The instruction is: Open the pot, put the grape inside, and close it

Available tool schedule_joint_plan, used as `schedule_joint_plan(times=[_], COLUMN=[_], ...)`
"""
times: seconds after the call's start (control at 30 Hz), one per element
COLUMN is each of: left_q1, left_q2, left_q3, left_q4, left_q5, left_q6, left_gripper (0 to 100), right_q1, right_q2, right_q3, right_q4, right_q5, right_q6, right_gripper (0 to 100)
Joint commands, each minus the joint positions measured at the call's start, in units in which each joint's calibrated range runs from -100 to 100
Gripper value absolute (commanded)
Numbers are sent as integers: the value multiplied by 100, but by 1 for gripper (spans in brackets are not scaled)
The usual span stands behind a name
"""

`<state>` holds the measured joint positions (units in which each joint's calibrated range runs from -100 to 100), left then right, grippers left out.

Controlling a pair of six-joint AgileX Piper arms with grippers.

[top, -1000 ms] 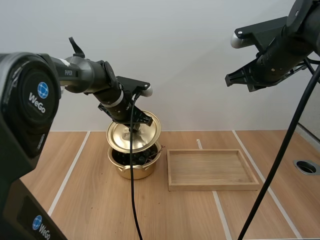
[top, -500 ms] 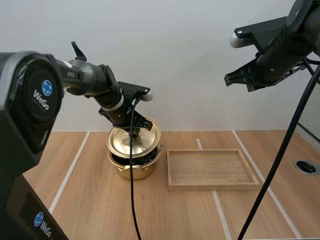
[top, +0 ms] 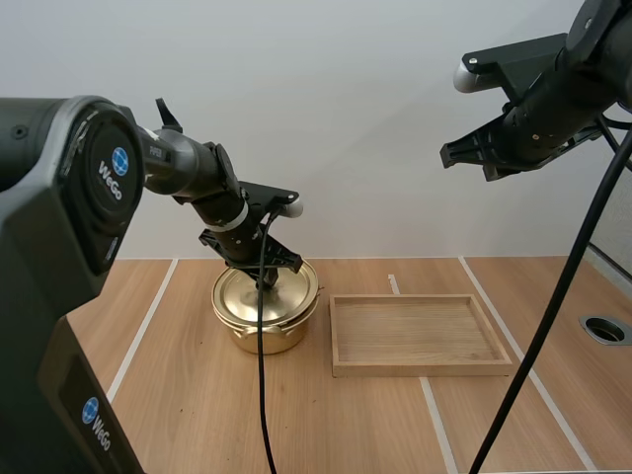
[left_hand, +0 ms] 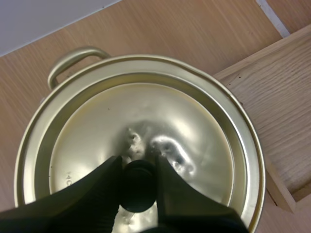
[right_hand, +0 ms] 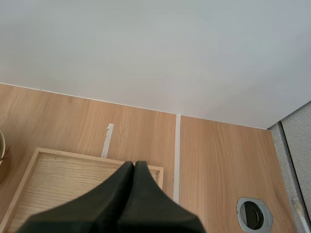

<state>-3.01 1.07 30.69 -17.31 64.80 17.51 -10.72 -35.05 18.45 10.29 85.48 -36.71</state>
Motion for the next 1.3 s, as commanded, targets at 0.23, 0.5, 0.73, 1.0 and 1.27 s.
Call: schedule_joint_plan(times=[0.23, 0.5, 0.73, 1.0, 1.27], left_q1=[-11, -11, -11, -11, -11], left_q2=[180, 192, 191, 191, 191], left_q3=[8, 8, 8, 8, 8], left_q4=[-1, -1, -1, -1, -1], left_q5=[73, -45, 25, 82, 167], left_q6=[16, 16, 16, 16, 16], left_gripper=[0, 0, 0, 0, 30], right_q1=[-23, -23, -23, -23, -23], right_q2=[-86, -86, -86, -86, -86], right_q3=[7, 7, 7, 7, 7], right_q4=[50, 50, 50, 50, 59], right_q5=[19, 19, 19, 19, 19], right_q6=[-56, -56, -56, -56, -123], right_gripper=[0, 0, 0, 0, 0])
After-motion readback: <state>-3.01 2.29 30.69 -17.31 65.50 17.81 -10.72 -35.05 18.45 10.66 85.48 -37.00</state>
